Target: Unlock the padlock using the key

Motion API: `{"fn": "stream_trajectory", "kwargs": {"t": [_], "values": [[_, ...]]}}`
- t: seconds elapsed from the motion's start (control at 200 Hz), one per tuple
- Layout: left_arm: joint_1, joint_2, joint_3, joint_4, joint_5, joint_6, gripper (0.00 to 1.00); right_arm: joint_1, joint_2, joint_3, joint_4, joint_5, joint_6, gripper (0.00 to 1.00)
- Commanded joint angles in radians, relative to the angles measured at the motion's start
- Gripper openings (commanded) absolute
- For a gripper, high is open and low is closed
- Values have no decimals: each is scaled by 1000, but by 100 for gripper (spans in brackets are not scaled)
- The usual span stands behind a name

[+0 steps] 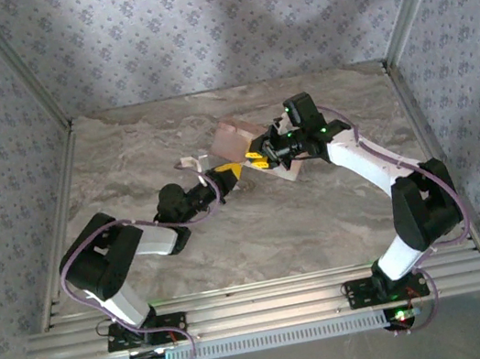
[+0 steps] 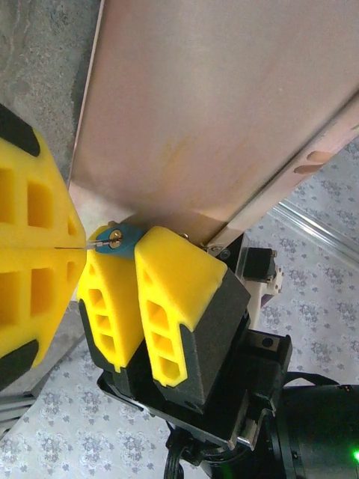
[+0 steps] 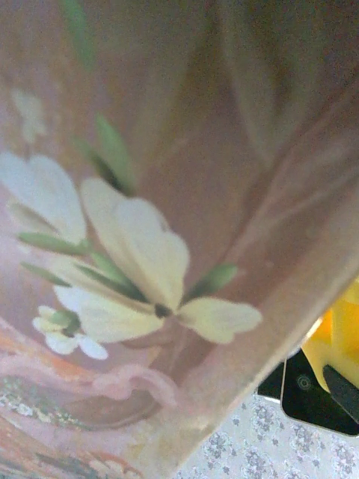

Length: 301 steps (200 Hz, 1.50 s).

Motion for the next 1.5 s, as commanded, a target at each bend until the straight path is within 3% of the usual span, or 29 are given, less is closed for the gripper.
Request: {"fn": "stream_trajectory", "kwargs": {"t": [0.0,1.499], "values": [[-5,-25,18,45,4,7,0,2,-5,7,69,-38,-22,0],[-14,-10,23,45,27,-28,0,8,6,7,83,-43,-19,0]]}}
